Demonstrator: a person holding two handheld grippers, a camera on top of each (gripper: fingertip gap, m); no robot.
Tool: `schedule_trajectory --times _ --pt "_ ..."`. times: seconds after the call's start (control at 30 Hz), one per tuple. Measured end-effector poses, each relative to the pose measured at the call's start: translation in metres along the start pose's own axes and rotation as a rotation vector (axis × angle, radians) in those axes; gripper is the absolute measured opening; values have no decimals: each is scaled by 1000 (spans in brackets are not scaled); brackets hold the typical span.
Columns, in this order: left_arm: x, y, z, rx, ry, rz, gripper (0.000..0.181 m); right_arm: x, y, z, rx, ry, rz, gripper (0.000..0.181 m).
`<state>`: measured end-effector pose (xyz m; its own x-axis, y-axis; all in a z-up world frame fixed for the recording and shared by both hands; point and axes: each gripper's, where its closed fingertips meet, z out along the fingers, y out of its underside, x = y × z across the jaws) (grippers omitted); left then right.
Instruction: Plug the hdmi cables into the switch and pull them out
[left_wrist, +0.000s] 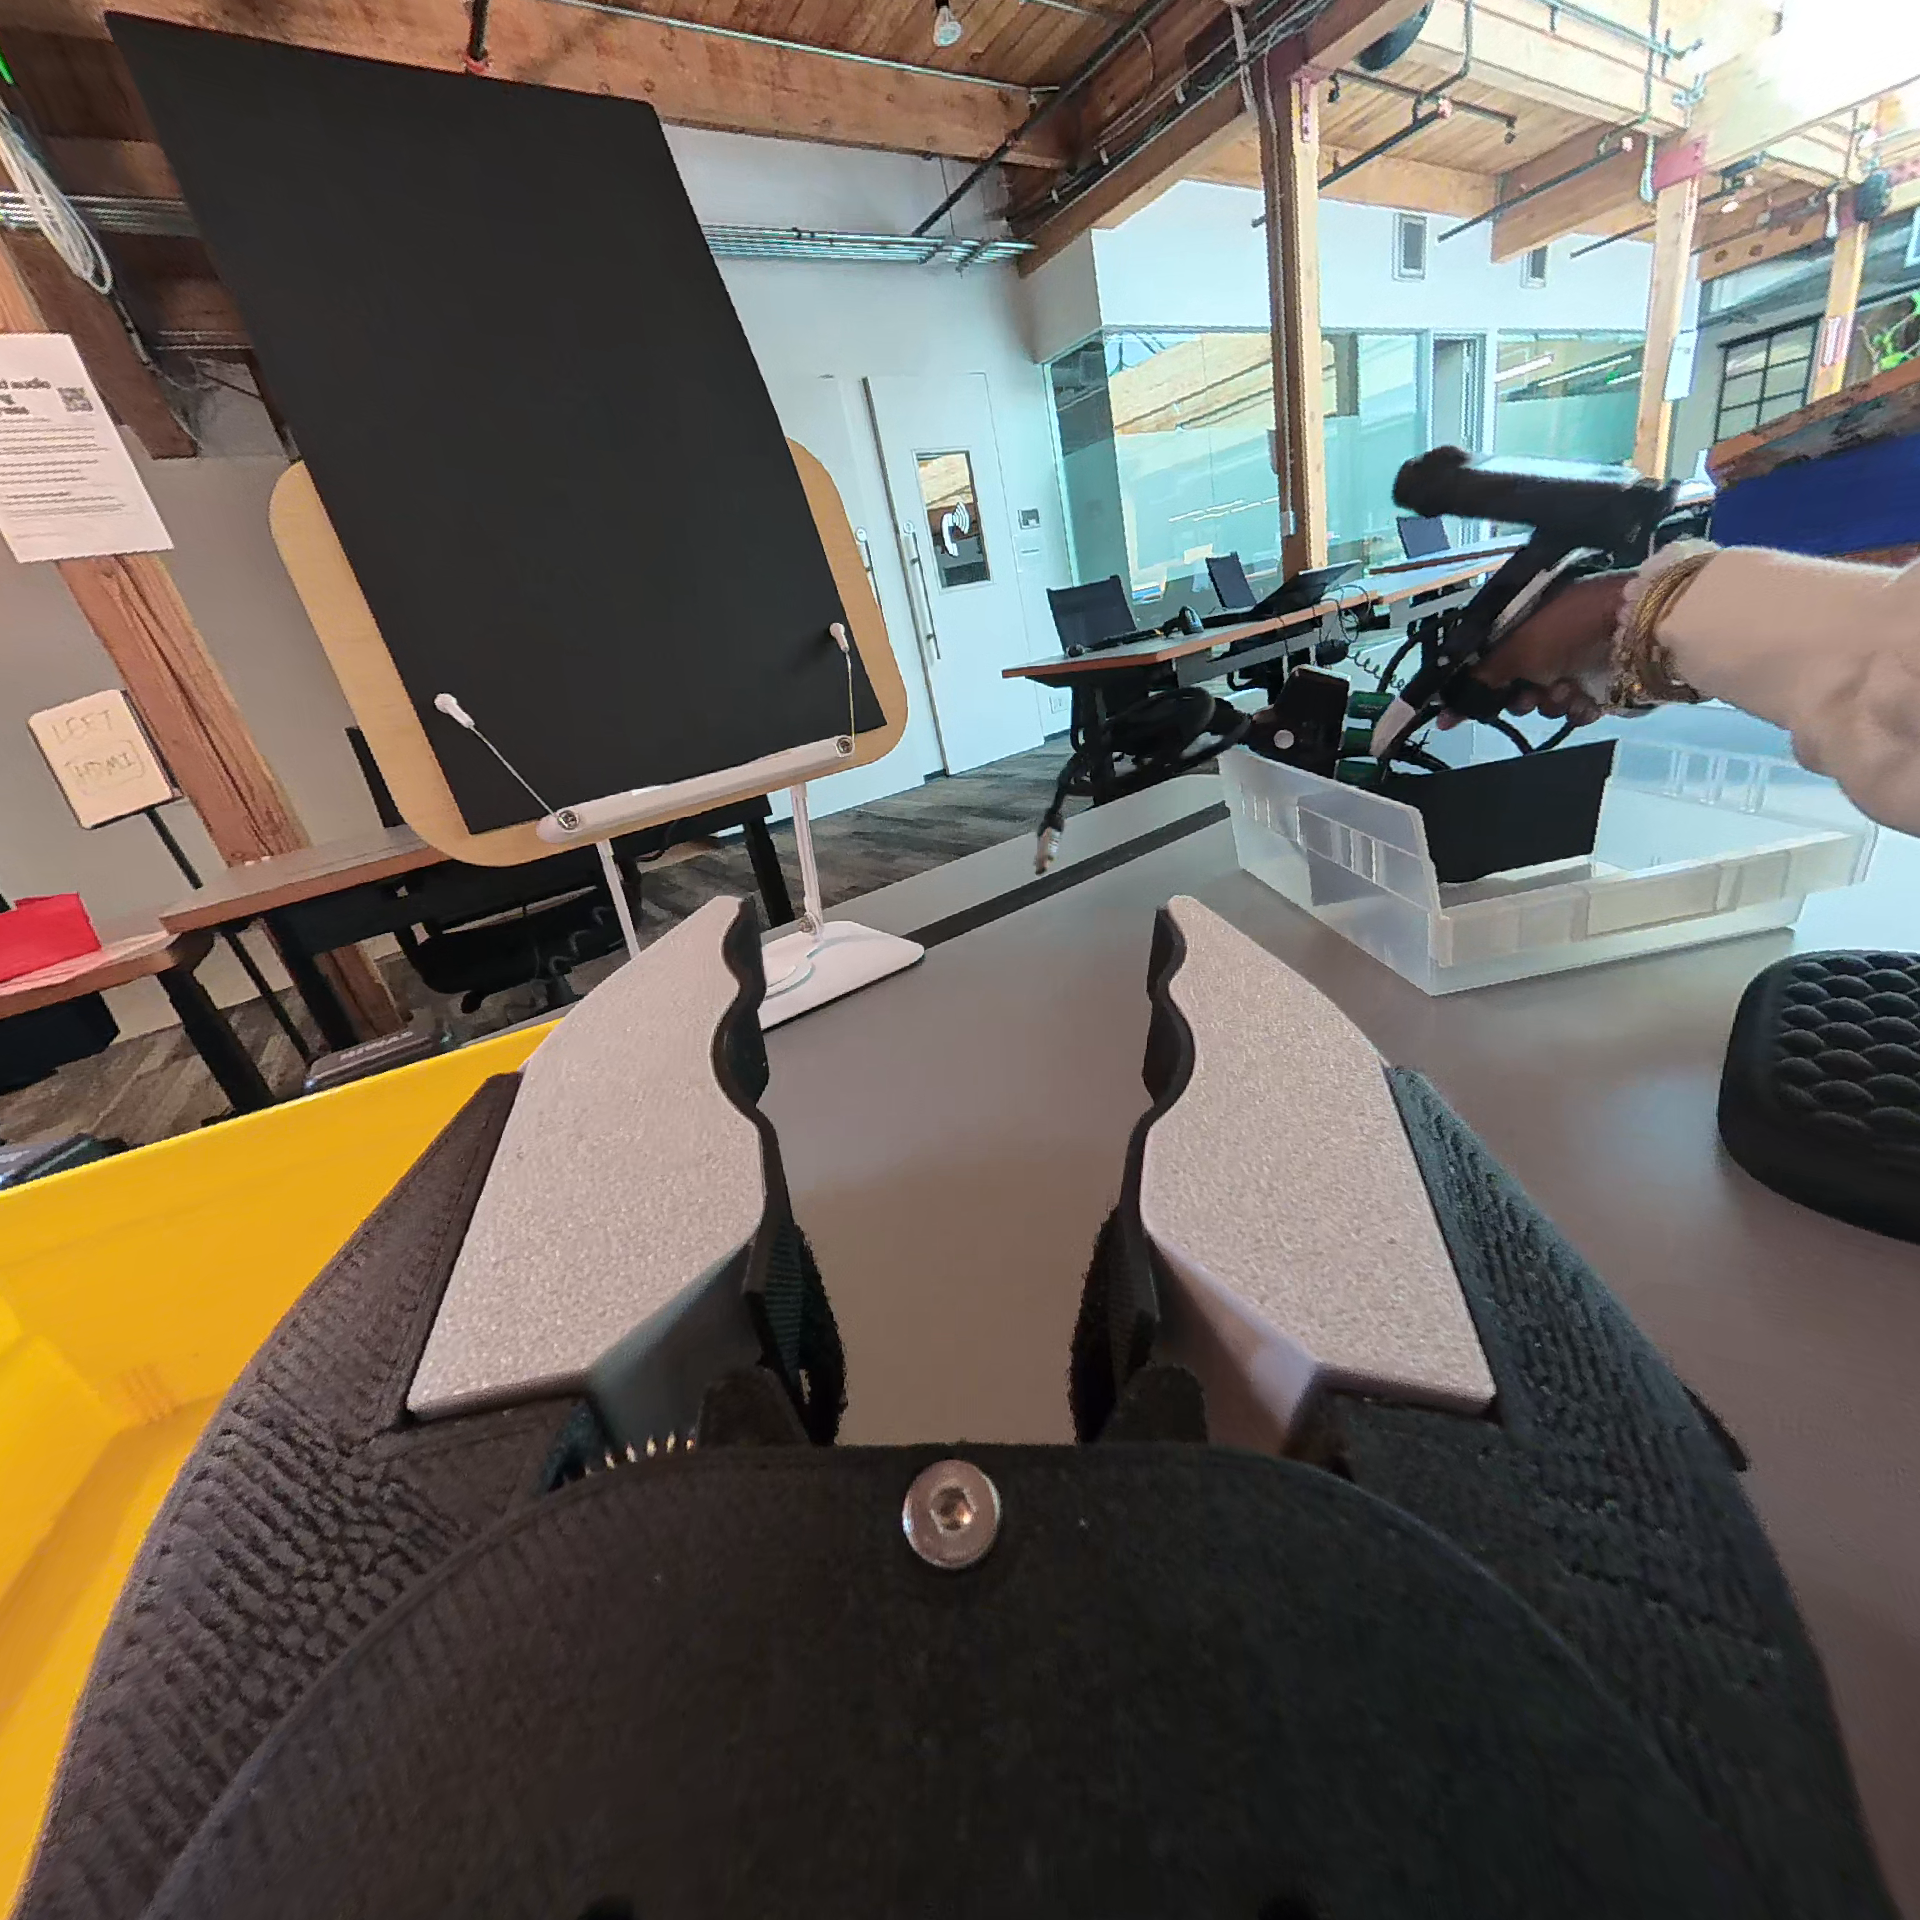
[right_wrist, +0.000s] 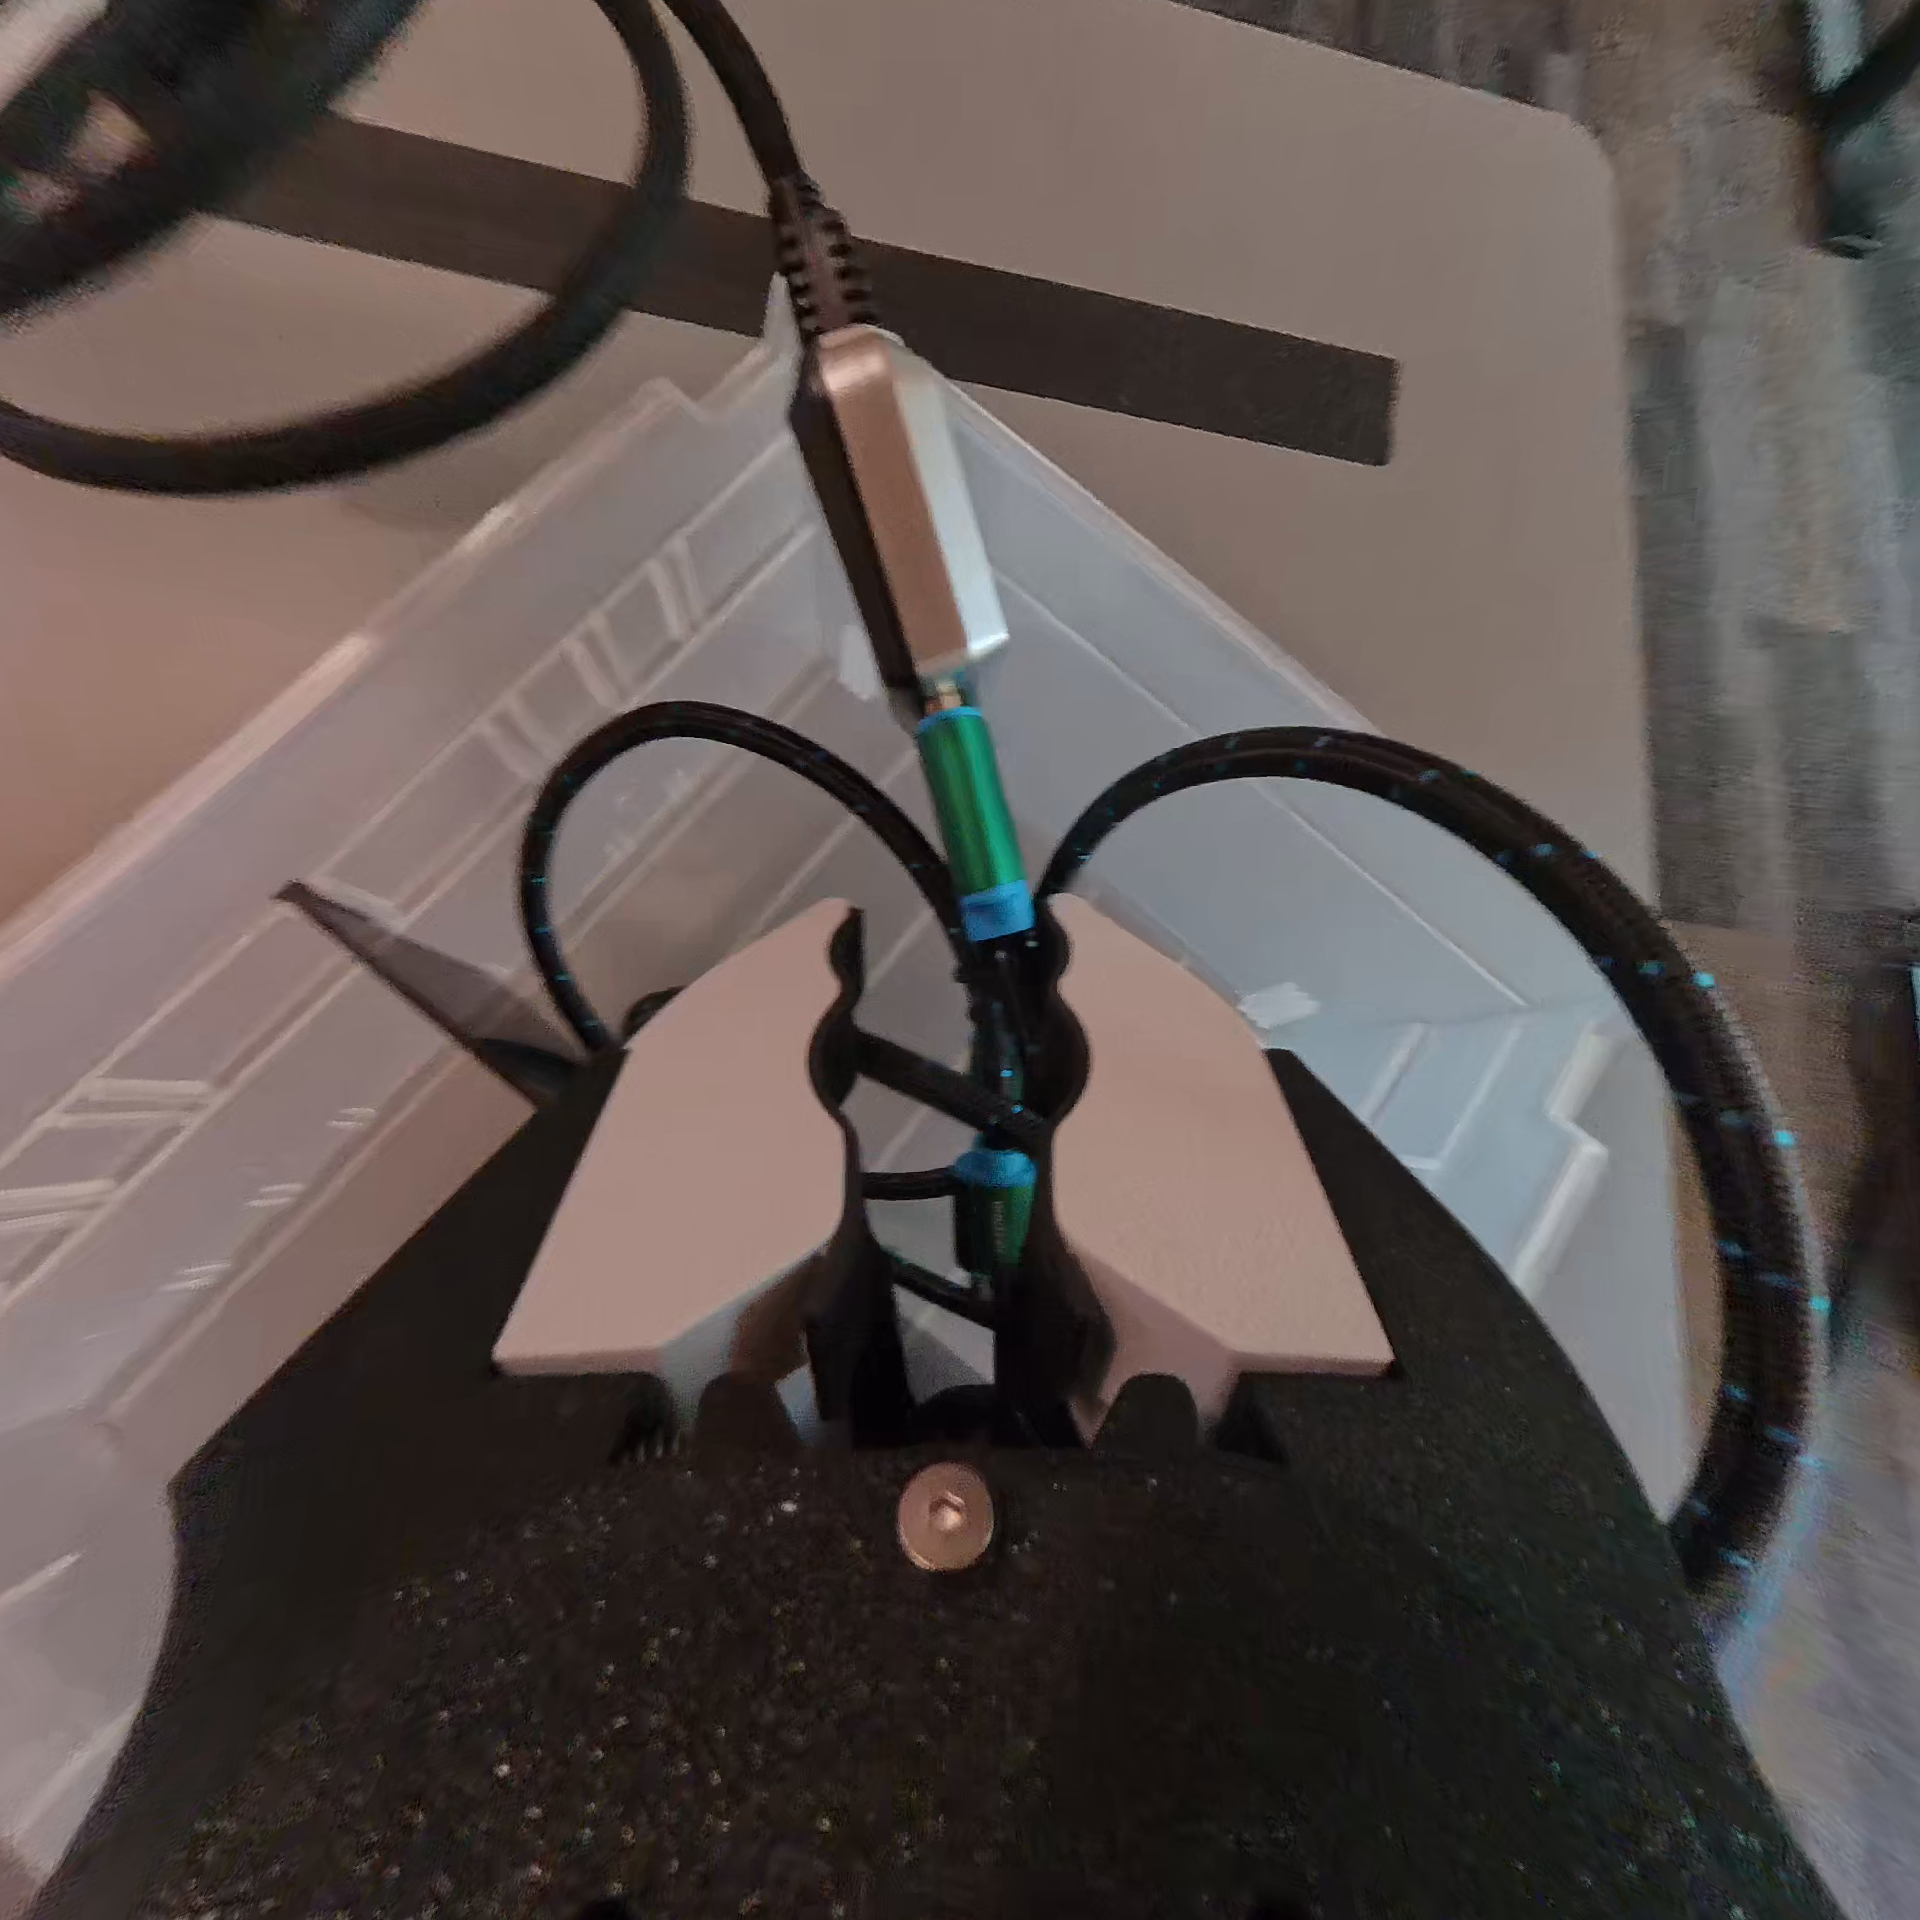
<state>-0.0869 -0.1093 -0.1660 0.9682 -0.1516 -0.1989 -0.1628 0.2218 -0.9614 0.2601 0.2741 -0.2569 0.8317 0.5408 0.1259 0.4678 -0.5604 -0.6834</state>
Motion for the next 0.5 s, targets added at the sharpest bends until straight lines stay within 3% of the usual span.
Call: schedule_trajectory --times 0.1,0.17,0.33,0.5 --pt "-2 -2 -1 1 -5 4 71 -9 -6 -10 69 -87 72 52" --pt "-3 -2 0 -8 -5 9 71 -8 -20 -26 195 -93 106 62" --pt "0 2 5 -32 -2 33 71 10 -51 -91 534 -70 195 57" --pt "8 3 13 -38 17 33 71 11 -66 -133 615 24 105 54"
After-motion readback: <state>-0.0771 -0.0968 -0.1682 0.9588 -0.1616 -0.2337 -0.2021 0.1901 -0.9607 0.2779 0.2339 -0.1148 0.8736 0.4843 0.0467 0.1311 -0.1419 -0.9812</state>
